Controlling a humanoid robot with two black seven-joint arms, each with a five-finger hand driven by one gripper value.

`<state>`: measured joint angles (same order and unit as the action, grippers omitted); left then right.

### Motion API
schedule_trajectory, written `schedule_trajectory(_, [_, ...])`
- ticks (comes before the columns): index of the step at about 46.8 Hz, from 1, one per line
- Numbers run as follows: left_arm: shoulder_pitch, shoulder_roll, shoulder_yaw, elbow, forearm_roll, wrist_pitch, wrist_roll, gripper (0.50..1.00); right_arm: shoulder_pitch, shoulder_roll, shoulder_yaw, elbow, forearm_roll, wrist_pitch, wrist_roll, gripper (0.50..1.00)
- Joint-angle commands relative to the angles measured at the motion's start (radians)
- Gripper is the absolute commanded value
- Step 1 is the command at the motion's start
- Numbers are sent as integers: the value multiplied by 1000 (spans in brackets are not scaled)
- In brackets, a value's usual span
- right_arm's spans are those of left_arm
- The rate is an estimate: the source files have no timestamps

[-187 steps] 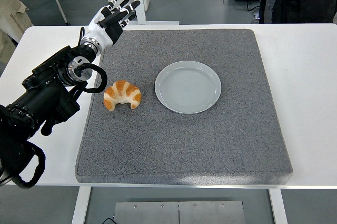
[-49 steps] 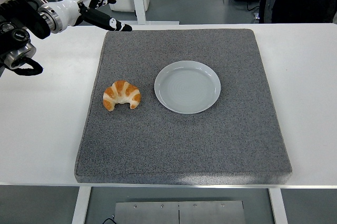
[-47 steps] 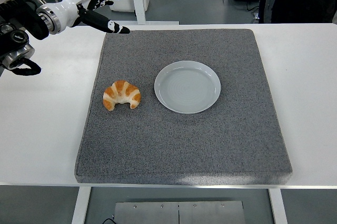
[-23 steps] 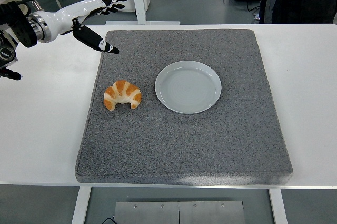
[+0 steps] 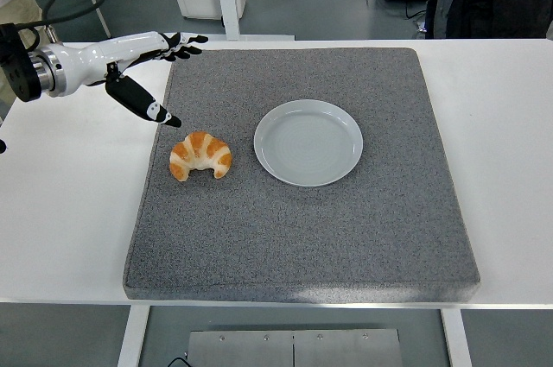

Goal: Place the bread on the plate

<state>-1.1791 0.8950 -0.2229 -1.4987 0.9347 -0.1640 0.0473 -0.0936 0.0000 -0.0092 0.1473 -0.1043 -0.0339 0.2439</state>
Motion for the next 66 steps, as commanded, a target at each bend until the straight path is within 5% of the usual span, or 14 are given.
schedule_trajectory(1, [13,1,0,0,15,0,-9,986,0,0,0,0,0,0,0,1000])
schedule_trajectory(15, [102,-4,-3,0,108,14,-52,981,0,0,0,0,0,0,0,1000])
schedule_trajectory(36, [240,-84,-1,11,252,159,-63,977,0,0,0,0,0,0,0,1000])
schedule_trajectory(66, [291,-151,0,97,383,279,-90,975,0,0,0,0,0,0,0,1000])
